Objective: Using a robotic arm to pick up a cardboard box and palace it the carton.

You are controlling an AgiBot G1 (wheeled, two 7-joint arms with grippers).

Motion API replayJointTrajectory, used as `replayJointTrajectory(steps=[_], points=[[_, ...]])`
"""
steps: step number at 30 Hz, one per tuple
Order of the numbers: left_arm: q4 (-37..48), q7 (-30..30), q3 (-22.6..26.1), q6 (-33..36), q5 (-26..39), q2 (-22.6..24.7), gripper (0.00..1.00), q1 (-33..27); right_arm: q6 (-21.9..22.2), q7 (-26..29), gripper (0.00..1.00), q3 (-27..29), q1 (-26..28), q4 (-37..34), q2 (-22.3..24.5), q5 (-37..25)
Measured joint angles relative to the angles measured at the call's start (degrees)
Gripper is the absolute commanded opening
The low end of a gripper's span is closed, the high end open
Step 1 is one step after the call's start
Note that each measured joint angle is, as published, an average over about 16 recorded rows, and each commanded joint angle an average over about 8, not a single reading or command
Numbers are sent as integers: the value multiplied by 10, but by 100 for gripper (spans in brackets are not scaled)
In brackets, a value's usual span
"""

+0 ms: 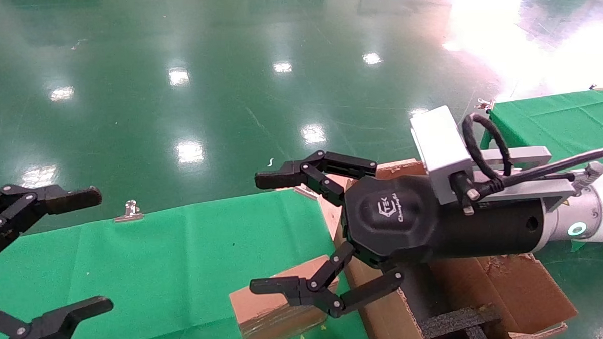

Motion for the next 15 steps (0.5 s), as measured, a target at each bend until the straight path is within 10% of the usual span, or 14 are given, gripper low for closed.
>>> replayJointTrajectory(steps=[15], points=[[0, 0, 0, 0, 0, 0, 92, 0, 0, 0, 100, 0, 0, 0, 0, 0]])
